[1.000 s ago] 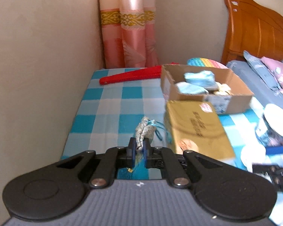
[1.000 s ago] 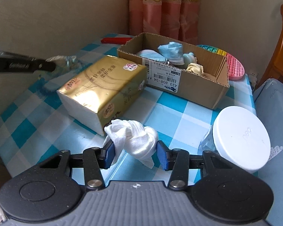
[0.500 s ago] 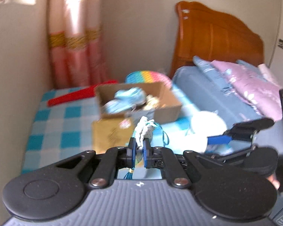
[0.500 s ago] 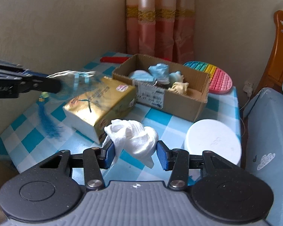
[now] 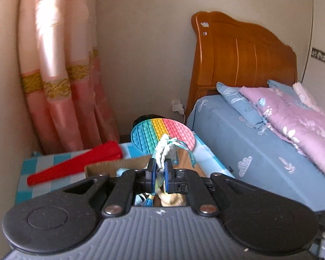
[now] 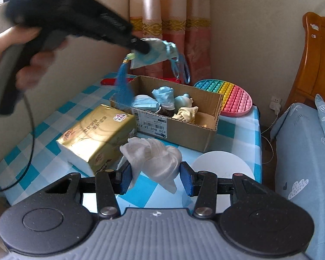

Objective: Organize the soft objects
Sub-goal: 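Carry the pouch and white cloth into the box and open both tools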

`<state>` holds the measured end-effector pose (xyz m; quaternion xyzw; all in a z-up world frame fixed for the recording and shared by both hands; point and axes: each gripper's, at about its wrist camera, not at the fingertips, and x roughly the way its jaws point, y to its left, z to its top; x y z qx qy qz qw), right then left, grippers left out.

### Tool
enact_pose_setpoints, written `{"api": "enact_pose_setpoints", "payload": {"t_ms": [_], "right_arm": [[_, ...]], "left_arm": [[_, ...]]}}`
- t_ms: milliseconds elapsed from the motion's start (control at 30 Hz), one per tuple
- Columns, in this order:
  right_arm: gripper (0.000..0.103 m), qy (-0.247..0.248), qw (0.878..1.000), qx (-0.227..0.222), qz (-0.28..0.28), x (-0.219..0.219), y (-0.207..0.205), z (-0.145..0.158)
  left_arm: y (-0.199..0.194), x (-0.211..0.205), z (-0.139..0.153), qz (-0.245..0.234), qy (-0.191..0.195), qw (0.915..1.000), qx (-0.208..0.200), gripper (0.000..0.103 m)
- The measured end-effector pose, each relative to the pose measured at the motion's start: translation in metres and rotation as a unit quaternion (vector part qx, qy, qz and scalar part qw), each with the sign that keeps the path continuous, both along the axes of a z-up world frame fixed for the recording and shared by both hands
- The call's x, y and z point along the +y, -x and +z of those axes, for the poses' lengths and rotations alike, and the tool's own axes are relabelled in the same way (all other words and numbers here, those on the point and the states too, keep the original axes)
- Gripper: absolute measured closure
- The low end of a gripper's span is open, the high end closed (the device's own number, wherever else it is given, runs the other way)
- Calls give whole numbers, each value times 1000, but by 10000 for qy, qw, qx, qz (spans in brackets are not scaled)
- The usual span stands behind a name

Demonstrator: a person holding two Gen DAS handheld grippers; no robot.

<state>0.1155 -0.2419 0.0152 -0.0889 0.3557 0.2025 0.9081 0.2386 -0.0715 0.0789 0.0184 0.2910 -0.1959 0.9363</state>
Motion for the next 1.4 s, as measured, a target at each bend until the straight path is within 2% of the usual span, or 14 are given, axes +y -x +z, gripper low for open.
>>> {"api": "enact_pose_setpoints", "payload": {"t_ms": [267,400,467,533,567,633,700,800,900,1100,1267,1333,1400], "right_arm": [[51,-22,10000,40,-56,-2,-14,-2],[51,6,10000,45,-38,-1,-19,-1],[51,48,10000,49,-19,1,-21,-2],[51,94,9999,56,-18,3,-24,-3],[51,108,9999,51,-17,4,-25,-2],[51,121,9999,49,-29,6,-29,-1],[51,124,9999,31,-40,7,-33,2],[51,145,9999,-10,-63,10,-41,6],[51,161,9998,-31,-127,11,-57,12],[51,186,9994,15,-307,14,-101,18],[51,308,9983,60,-501,19,-137,12],[47,326,9974,231,-607,19,-153,7],[36,193,9964,374,-738,15,-163,4]], "left_arm": [[-41,-8,-16,-153,-635,9979,-52,97],[-49,6,-33,15,-696,9975,142,94],[-51,12,-43,31,-782,9966,260,84],[-51,17,-51,148,-892,9951,390,62],[-49,20,-54,211,-889,9949,420,58],[-42,26,-55,258,-759,9959,430,29],[-33,30,-53,339,-698,9960,439,17],[-12,30,-46,429,-686,9964,270,13],[13,33,-39,414,-538,9975,178,4],[70,35,-36,633,-498,9967,-122,2],[100,43,-46,879,-477,9950,-72,1],[108,45,-50,1018,-520,9934,-57,1],[113,47,-53,1106,-609,9920,-52,1]]}}
